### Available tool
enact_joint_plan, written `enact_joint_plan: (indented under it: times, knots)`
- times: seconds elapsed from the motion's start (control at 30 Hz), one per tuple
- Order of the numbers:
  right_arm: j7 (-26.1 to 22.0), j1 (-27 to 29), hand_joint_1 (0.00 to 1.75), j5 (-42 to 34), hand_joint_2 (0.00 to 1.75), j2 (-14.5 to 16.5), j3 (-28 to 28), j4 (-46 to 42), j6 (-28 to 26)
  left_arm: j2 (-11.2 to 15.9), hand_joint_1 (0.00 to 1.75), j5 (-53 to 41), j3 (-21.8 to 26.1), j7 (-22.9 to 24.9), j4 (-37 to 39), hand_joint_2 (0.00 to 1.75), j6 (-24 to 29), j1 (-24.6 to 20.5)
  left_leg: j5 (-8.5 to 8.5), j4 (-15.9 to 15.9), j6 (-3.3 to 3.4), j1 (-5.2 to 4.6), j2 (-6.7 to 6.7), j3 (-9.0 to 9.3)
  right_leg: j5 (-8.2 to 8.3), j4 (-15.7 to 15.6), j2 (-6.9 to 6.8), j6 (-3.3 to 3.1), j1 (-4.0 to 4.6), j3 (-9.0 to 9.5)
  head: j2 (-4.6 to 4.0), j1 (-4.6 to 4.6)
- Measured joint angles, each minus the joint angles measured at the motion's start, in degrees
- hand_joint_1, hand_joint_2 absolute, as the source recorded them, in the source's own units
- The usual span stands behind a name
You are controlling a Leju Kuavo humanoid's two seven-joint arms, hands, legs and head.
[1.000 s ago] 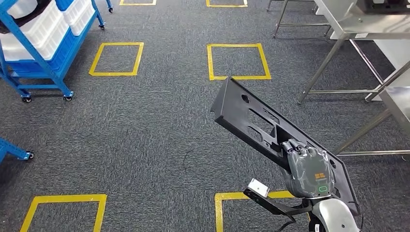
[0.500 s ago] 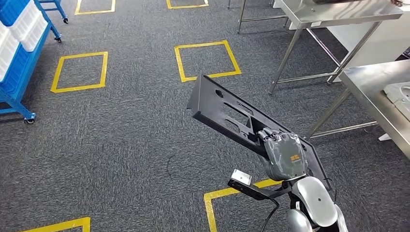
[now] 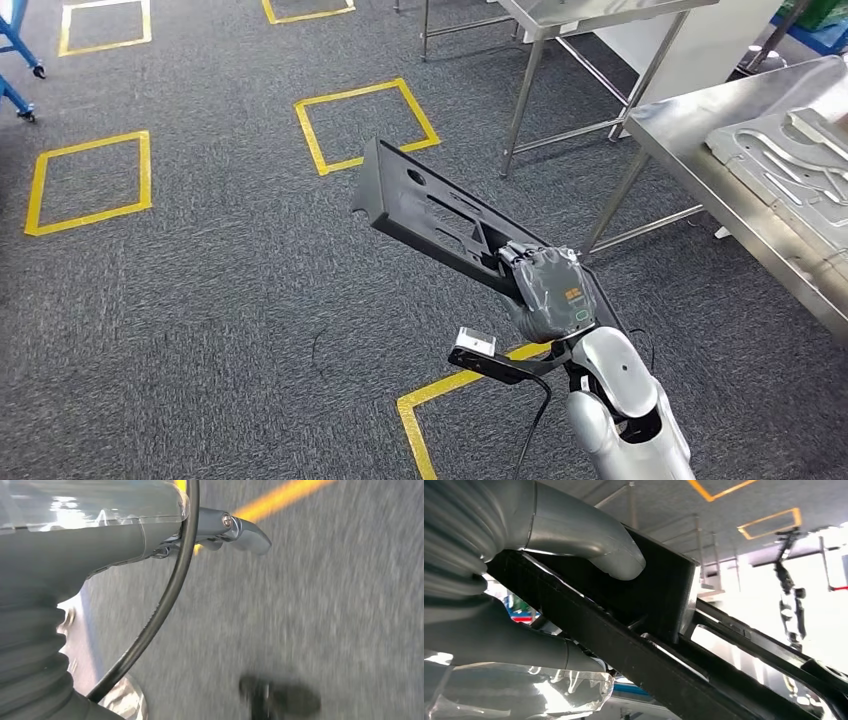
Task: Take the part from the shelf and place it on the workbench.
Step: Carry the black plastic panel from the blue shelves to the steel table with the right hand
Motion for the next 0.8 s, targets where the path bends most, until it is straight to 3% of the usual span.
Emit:
enact_joint_plan:
  times: [0.03,0.1,0.17,0.2,0.27,0.33,0.4,0.43,0.47,0.5,0.57,0.63,0.7,0.73,0.8]
  knots:
    - [0.22,-0.09,1.75,0.32,1.75,-0.39,-0.03,0.02,0.22,-0.48,0.00,0.21,0.55,0.25,0.01,1.75,0.17,0.04,-0.87,1.22,-0.16,0.06,-1.08,-0.36,0.28,-0.61,0.64,-0.21,-0.27,0.40,0.00,-0.01]
    - [0.84,-0.35,1.75,1.16,1.75,-1.21,-0.20,0.04,0.83,-1.42,0.00,-0.11,1.24,-0.31,0.06,1.75,0.14,0.31,-3.84,7.04,-0.42,0.29,-3.99,-2.93,0.52,-1.20,1.92,-0.42,-0.56,0.93,0.00,0.00]
    - [1.73,0.23,1.75,2.24,1.75,-2.22,-0.62,-0.17,1.35,-2.20,0.00,-1.21,1.50,-1.45,0.19,1.75,-0.07,0.68,-6.20,13.87,-0.77,0.49,-5.07,-6.64,0.40,-1.00,3.46,-0.42,-0.67,0.96,0.00,0.01]
    - [2.27,1.10,1.75,2.87,1.75,-2.79,-1.03,-0.78,1.52,-2.47,0.00,-2.15,1.42,-2.01,0.34,1.75,-0.15,0.77,-5.93,15.18,-0.98,0.62,-5.18,-7.64,0.25,-0.81,4.28,-0.25,-0.75,0.99,0.00,0.00]
    - [2.97,2.84,1.75,3.72,1.75,-4.00,-2.28,-2.73,1.81,-2.74,0.00,-4.11,0.80,-3.13,0.64,1.75,-0.08,0.76,-2.26,11.40,-1.42,1.02,-5.51,-6.58,-0.28,-0.04,5.79,0.32,-1.09,0.99,0.00,0.00]
    - [2.99,2.93,1.75,3.80,1.75,-4.87,-3.52,-4.19,2.22,-2.73,0.00,-5.34,0.15,-3.90,0.85,1.75,0.52,0.66,0.81,5.01,-1.86,1.55,-7.85,-3.94,-1.04,1.35,7.38,1.10,-1.47,0.50,0.00,0.01]
    - [2.79,2.05,1.75,3.62,1.75,-5.35,-4.25,-4.66,2.64,-2.55,0.00,-6.16,-0.16,-4.01,1.03,1.75,1.38,0.46,0.94,2.63,-1.56,1.73,-10.06,-2.95,-1.34,2.49,9.05,1.92,-1.69,-0.59,0.00,0.00]
    - [2.65,1.71,1.75,3.51,1.75,-5.54,-4.45,-4.81,2.87,-2.45,0.00,-6.72,-0.44,-3.86,1.10,1.75,1.77,0.38,0.74,2.50,-1.19,1.61,-10.29,-3.01,-1.22,2.65,9.82,2.34,-1.79,-1.05,0.00,-0.01]
    - [2.46,1.45,1.75,3.41,1.75,-5.77,-4.57,-4.93,3.11,-2.36,0.00,-7.36,-0.88,-3.63,1.13,1.75,2.07,0.32,0.86,2.43,-0.65,1.58,-9.59,-3.01,-0.99,2.56,10.55,2.71,-1.95,-1.33,0.00,-0.01]
    - [2.24,1.17,1.75,3.32,1.75,-6.03,-4.61,-4.99,3.30,-2.29,0.00,-7.95,-1.45,-3.28,1.14,1.75,2.36,0.28,1.04,2.15,-0.24,1.53,-8.87,-2.95,-0.91,2.63,10.41,3.02,-2.05,-1.51,0.00,0.01]
    - [1.93,-0.14,1.75,3.11,1.75,-6.66,-4.60,-4.83,3.51,-2.18,0.00,-8.49,-2.34,-2.28,1.16,1.75,3.03,0.21,1.39,1.64,0.43,1.61,-7.55,-2.81,-2.16,4.96,7.51,3.45,-1.90,-2.76,0.00,0.02]
    - [1.66,-1.94,1.75,2.72,1.75,-7.03,-4.28,-4.61,3.60,-2.14,0.00,-7.96,-2.55,-1.08,1.17,1.75,3.76,0.38,1.42,1.49,0.75,1.39,-6.17,-2.76,-5.17,11.25,3.74,3.77,-1.80,-5.94,0.00,0.02]
    - [0.96,-3.53,1.75,1.81,1.75,-7.05,-3.34,-4.31,4.07,-2.25,0.00,-6.32,-2.18,-0.12,1.17,1.75,4.43,0.63,1.25,1.49,0.87,1.19,-4.66,-2.73,-6.84,16.75,2.70,3.83,-1.84,-8.94,0.00,0.02]
    - [0.78,-4.22,1.75,1.48,1.75,-7.04,-2.61,-4.08,4.33,-2.39,0.00,-5.52,-1.81,0.13,1.17,1.75,4.71,0.68,1.14,1.49,0.88,1.11,-3.88,-2.65,-6.20,16.92,2.56,3.70,-1.79,-9.16,0.00,0.02]
    - [1.76,-5.10,1.75,1.54,1.75,-7.06,-1.34,-3.97,4.60,-2.73,0.00,-4.91,-1.19,-0.21,1.16,1.75,4.87,0.57,0.86,1.47,0.83,0.95,-2.56,-2.25,-2.59,11.46,1.67,3.05,-1.49,-6.35,0.00,0.01]
